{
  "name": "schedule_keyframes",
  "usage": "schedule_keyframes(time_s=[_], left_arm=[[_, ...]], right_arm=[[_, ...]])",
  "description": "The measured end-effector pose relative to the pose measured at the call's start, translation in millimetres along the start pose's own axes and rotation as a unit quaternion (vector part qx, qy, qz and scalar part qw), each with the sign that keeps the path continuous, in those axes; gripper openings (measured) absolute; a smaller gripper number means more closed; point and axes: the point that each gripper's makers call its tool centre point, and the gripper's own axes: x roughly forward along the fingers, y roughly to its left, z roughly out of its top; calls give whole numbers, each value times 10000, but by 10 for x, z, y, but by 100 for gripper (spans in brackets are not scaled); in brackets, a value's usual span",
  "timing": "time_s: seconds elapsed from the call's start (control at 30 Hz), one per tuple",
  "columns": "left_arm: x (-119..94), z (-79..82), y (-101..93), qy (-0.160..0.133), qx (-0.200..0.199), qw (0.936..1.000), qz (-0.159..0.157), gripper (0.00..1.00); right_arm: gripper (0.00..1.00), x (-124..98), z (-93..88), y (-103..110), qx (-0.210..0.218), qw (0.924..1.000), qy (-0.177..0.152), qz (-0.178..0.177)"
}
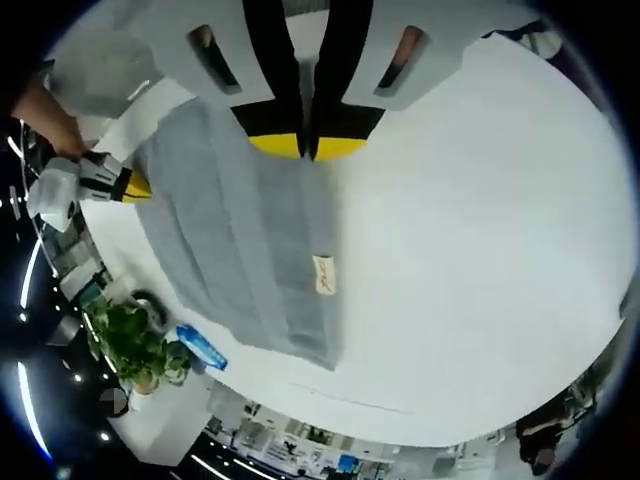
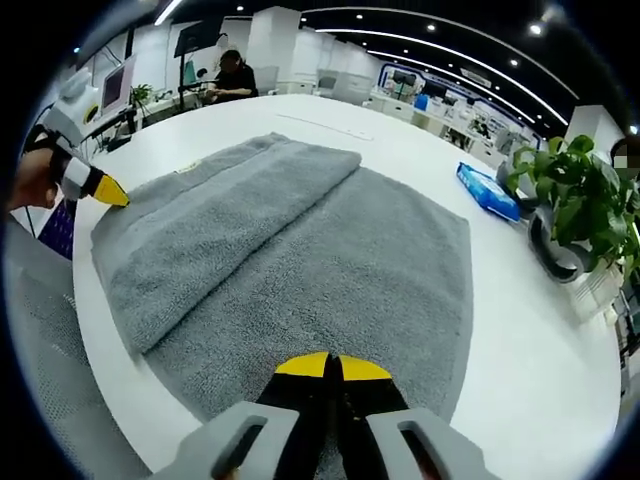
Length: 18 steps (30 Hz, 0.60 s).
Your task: Open the folded towel by lifting each exposed corner and separating the folded layers until the towel lies flat within the target outline without major curled edges
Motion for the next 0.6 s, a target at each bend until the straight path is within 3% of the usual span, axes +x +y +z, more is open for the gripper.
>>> schedule_keyframes(time_s=[0.33, 0.6], left_arm=[[-84, 138, 167, -95, 245, 9994, 210, 1], [-180, 372, 651, -207, 412, 9967, 675, 1]], right_arm=[[0, 4, -4, 1, -31, 10000, 9, 16], [0, 8, -5, -4, -43, 10000, 7, 37]])
